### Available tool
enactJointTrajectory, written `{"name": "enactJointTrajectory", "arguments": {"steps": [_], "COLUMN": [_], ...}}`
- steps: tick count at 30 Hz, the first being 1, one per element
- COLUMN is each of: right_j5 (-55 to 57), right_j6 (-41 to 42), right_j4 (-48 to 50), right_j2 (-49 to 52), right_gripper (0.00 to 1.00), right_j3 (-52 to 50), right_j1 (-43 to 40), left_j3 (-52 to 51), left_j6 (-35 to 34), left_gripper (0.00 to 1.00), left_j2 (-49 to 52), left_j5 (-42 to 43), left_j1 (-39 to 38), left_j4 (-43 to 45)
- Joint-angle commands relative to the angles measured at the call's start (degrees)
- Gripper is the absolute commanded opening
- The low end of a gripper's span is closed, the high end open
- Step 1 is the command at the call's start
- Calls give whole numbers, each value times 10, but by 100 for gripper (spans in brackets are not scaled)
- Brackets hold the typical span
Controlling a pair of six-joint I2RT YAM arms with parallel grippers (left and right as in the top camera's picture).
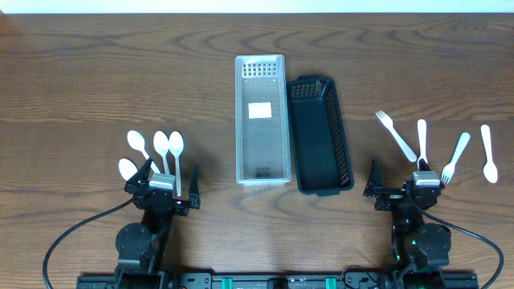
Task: Pack container
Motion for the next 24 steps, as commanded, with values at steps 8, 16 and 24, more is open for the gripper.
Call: {"name": "enactJointTrajectory", "arguments": {"steps": [8,16,24], "right_j5": [6,6,13], "right_j6": [7,7,7], "right_j4": [-2,-2,0], "right_j2": [-2,-2,-2], "right_gripper": [99,99,99], "right_j3": [-1,-1,-1], "right_j1": [4,4,4], "left_j3": [-10,-10,-10], "left_j6": [-1,-1,-1], "left_gripper": [98,98,98], "left_j2": [-3,-3,-3], "left_j5": [19,19,19], "left_j1": [3,3,3], "left_j4": [-19,-19,-19]}}
